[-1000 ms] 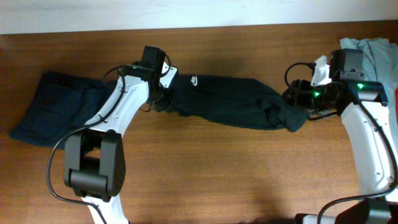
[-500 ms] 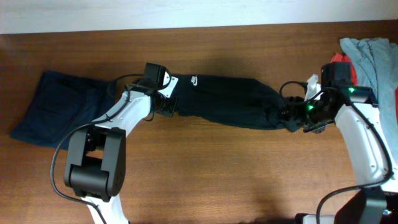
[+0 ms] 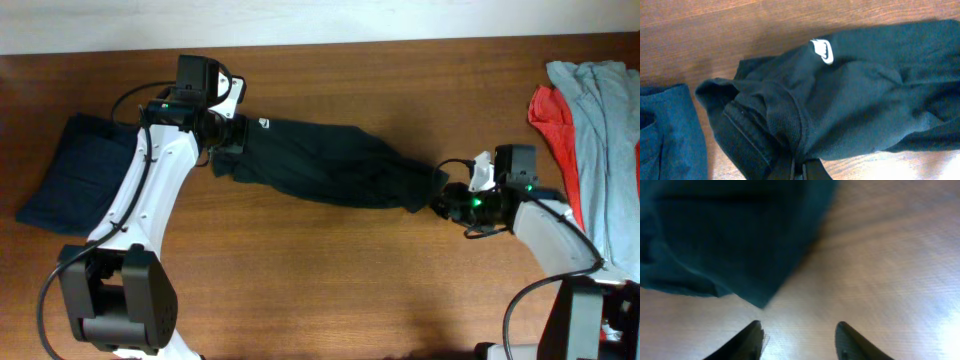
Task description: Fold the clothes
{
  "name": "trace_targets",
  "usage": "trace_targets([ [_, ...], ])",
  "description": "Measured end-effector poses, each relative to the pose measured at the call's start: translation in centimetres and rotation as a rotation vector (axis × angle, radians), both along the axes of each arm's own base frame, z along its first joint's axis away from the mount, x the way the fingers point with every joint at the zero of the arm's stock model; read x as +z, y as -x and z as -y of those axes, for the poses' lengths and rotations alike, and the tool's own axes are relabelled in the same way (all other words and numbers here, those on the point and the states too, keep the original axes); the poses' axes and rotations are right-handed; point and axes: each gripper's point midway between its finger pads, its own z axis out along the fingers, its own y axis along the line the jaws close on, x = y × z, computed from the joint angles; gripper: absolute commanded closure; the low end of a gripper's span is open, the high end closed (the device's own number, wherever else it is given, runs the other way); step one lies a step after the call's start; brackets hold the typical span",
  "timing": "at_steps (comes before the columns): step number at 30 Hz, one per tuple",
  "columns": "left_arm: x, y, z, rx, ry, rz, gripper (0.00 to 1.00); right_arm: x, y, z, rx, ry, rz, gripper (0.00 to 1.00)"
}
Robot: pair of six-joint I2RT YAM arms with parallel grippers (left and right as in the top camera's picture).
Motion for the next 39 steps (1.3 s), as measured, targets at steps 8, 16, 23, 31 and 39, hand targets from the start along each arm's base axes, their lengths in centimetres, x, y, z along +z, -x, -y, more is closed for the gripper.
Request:
trace_targets([
  [8,-0.4,0.9,-0.1,0.000,-0.005,-0.039,1.00,-0.8,-0.8,-5.2,0.143,-0.087,0.158,0.45],
  [16,-0.4,0.9,-0.1,0.000,-0.005,-0.039,1.00,-3.3,-0.9,-6.1,0.109,-0.002,0.099,0.44],
  [23,-0.4,1.1,-0.1,0.000,-0.006,-0.046,1.00,-3.1,-0.8,-6.1,0.091,-0.009,0.083,0.43],
  [31,-0.5,1.1,-0.2,0.000,-0.007,-0.050,1.00,-3.2,-1.9,-5.2,0.059,0.039,0.126,0.96],
  [39,0.5,1.6,-0.6,0.010,-0.027,-0.040,1.00,3.0,-0.6,-4.3,0.039,0.085,0.136,0.96],
])
